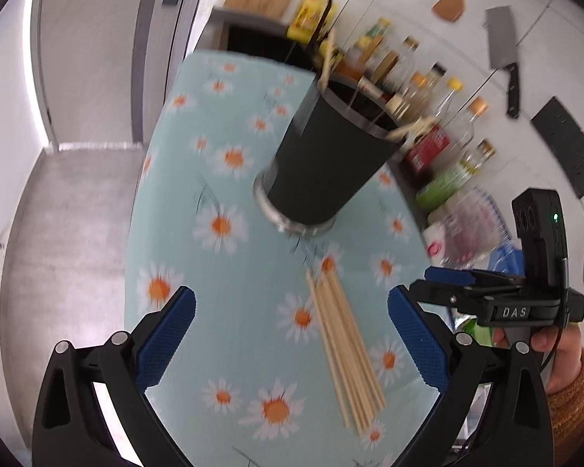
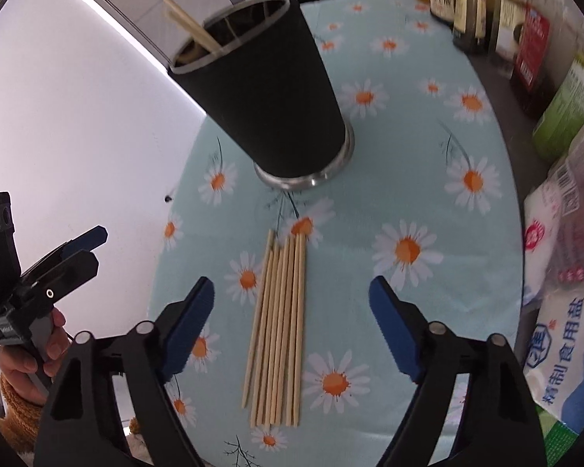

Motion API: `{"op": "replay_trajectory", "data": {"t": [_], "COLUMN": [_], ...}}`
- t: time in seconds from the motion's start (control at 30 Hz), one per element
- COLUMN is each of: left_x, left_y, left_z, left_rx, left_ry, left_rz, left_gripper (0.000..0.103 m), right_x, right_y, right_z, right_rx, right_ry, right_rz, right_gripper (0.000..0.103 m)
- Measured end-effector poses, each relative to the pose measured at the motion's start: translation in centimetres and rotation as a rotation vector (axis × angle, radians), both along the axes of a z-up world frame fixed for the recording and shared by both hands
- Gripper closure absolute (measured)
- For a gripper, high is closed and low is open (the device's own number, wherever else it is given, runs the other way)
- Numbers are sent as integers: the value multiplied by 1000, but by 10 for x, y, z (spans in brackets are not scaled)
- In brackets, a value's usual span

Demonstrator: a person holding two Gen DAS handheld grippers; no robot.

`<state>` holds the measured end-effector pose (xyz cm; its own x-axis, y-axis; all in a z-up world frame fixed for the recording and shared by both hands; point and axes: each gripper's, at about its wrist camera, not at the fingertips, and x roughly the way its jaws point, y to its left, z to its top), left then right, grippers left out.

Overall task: Organize utensils
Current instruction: 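Move both open tools back down to the stick pile, then grasp one more wooden stick from the pile with the right tool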

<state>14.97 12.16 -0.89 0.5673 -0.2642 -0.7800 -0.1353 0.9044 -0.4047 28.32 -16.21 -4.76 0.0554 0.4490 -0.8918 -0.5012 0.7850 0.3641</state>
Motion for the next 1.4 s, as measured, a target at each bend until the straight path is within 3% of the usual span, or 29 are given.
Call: {"op": "replay_trajectory", "data": {"t": [0.13,0.3,0.37,0.4,0.63,0.73,1.4], "left_x": [-8,-18,-22,-23,-32,-34,-30], "left_y": [-3,-5,-7,-8,-9,-8,-6], "left_z": [-25,-50,-56,-56,-66,-68,-74], "left_rx": [-27,-73,-89,-91,-126,-125,-140], "left_ry": [80,160,173,175,193,198,214], "left_rz": [0,6,4,3,11,14,24], "left_gripper": [7,7,7,7,7,7,7], "right_x": [4,3,3,3,7,7,-14], "right_y": [5,21,27,29,45,50,82], "right_z": [-22,-42,-51,-55,-69,-74,-82], "right_rx": [-54,-133,-171,-190,-261,-295,-395], "right_ry": [77,116,117,123,132,129,112], "right_rz": [13,64,84,89,115,119,125], "right_gripper": [51,62,78,81,82,89,93]}}
